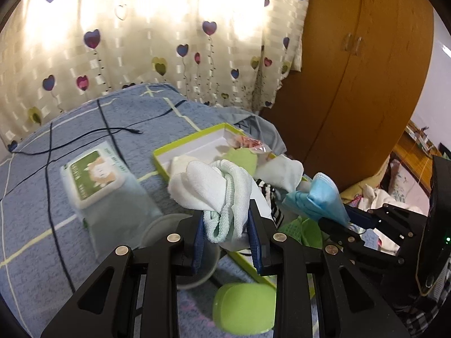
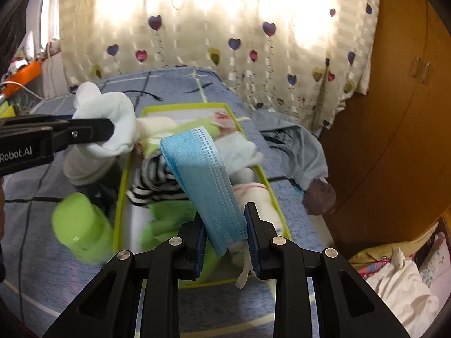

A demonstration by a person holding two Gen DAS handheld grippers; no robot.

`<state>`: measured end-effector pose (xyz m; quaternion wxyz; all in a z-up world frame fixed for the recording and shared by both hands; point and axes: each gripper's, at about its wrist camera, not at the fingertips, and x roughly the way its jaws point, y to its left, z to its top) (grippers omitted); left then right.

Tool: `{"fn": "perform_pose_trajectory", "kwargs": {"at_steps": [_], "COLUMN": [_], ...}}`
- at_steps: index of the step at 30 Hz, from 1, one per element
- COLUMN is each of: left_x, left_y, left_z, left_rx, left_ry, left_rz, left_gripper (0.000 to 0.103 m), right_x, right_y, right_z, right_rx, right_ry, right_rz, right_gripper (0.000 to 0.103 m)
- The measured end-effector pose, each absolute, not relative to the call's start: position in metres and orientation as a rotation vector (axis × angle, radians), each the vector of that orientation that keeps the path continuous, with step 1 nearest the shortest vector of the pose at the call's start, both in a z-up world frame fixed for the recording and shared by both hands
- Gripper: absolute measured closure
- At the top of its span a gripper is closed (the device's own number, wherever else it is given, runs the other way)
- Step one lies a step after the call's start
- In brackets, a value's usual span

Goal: Organize soft objects
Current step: 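Carry the blue mask and white cloth bundle over the box, then open both grippers to release the mask and cloth into the box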

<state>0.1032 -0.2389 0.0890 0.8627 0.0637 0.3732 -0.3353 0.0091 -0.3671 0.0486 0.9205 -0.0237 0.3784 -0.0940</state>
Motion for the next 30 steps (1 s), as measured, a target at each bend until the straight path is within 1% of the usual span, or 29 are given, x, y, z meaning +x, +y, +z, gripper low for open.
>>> {"fn": "perform_pose_trajectory", "kwargs": {"at_steps": [14, 24, 27, 29, 30], "left_x": [0.114, 0.122, 0.125, 0.125, 0.126], "left_y": [-0.267, -0.28, -0.284, -0.286, -0.287], "left_z": [0.077, 0.069, 0.066, 0.066, 0.065], "left_rx": [0.18, 0.192, 0.197, 0.196, 0.197], "left_ry": [0.796, 0.821, 0.834, 0.836, 0.836], "left_rz": [-0.707, -0.717, -0.717, -0.719, -0.719], "left_gripper": [0.075, 0.074, 0.074, 0.074, 0.074], "right_x": [0.016, 0.016, 0.015, 0.015, 0.015], "right_y": [-0.379, -0.378, -0.379, -0.379, -0.379], "right_z": [0.042, 0.04, 0.04, 0.04, 0.04], "right_rx": [-0.084, -0.086, -0.067, -0.057, -0.054], "right_ry": [0.783, 0.765, 0.76, 0.757, 0.755], "right_rz": [-0.229, -0.218, -0.209, -0.2, -0.194], "right_gripper": [0.078, 0.076, 0.074, 0.071, 0.068]}}
